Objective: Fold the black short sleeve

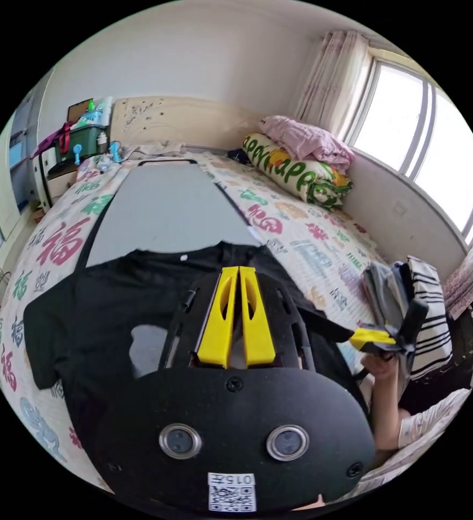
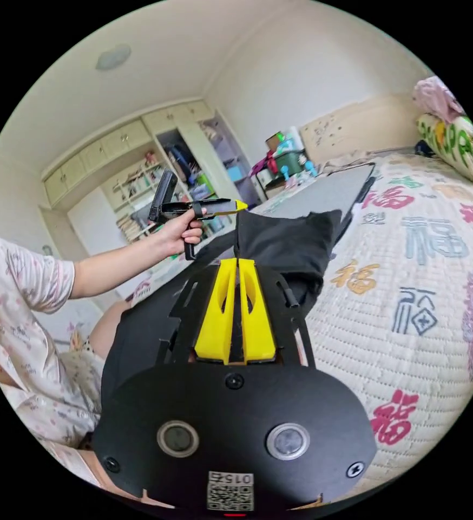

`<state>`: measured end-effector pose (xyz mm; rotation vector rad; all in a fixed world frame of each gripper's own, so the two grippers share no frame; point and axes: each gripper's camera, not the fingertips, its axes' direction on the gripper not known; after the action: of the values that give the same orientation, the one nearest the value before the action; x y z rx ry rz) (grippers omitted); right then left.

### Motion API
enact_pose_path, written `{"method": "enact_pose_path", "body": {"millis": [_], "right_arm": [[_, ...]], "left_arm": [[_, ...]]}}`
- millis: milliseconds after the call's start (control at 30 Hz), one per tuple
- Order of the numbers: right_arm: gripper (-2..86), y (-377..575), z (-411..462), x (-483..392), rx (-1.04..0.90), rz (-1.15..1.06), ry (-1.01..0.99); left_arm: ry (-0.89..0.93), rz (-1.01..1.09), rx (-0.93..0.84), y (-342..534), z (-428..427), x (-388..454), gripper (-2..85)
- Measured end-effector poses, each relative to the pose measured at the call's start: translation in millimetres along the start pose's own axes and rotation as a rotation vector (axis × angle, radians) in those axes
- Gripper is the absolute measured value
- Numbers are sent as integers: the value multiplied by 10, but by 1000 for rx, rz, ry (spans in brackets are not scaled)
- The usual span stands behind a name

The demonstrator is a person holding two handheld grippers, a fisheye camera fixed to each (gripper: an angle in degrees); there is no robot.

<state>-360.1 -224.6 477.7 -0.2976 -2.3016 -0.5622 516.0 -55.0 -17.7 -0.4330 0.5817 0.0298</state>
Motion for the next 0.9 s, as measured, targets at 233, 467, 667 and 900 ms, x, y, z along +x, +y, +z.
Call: {"method": "enact_pose_path", "body": {"millis": [233,467,667,900], "right_arm": [[66,364,-161,190,-64,1,-117],[94,335,398,499,-144,120,299],[65,226,1077,722,-273,116,412],[9,243,881,1463,-198,304,371]], "left_arm": [[-100,-60,-76,636,-540,-193,52],[195,355,-225,492,-841,1129,68],[199,453,-330,485,-871,1511,70],[217,465,-310,116,-1392,1579,69]]}}
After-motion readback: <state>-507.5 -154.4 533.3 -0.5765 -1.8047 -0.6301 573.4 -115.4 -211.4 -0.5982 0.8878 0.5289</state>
